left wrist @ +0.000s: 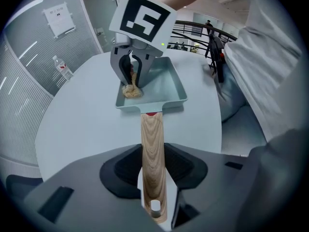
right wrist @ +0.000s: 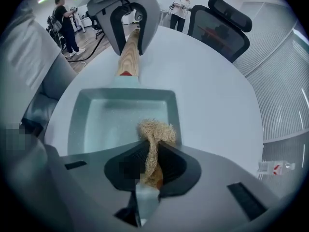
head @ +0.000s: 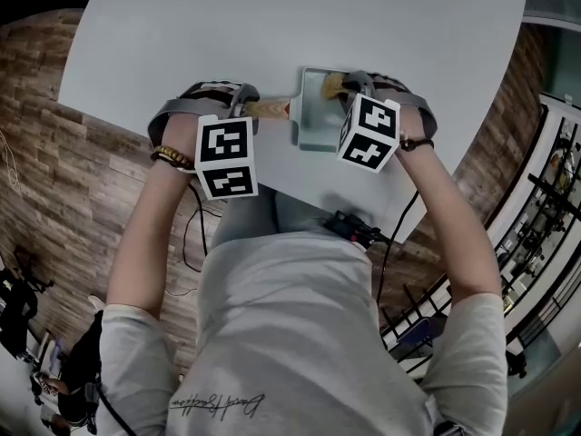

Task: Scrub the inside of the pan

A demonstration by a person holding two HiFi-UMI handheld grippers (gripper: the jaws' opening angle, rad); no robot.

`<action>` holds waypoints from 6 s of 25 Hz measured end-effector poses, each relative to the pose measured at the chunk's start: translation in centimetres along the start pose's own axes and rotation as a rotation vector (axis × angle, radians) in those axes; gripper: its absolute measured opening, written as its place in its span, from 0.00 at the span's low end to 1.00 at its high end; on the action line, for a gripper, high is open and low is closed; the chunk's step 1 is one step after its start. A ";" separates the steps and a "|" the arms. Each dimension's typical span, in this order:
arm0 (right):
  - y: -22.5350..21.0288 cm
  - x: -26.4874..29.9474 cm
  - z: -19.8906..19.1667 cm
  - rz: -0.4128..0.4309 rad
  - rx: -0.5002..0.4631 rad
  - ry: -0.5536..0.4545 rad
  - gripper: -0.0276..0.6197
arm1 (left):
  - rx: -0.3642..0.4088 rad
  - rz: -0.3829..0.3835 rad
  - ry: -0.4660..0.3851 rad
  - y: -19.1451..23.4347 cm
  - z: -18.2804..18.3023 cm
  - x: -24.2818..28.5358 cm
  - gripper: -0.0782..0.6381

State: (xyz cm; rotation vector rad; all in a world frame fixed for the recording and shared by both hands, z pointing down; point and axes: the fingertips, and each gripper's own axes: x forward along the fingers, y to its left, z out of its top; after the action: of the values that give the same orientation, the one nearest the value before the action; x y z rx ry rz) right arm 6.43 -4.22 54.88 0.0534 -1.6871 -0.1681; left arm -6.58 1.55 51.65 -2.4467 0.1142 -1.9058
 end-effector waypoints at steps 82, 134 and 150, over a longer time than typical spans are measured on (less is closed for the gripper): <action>9.7 -2.2 -3.2 0.345 -0.025 0.146 0.15 | -0.031 -0.022 0.023 -0.1 -0.1 0.1 0.32; 3.4 -1.1 -6.2 0.110 -0.025 0.150 0.15 | 0.005 -0.069 0.071 -0.5 -0.3 0.1 0.32; 0.2 -0.8 -6.1 -0.013 -0.066 0.167 0.15 | -0.061 -0.044 0.055 -0.6 -0.5 -0.1 0.31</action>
State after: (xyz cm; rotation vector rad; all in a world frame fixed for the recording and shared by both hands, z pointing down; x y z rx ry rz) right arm 12.57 -4.43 54.84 0.0279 -1.5141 -0.2227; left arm -7.07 2.14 51.67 -2.4558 0.1227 -2.0179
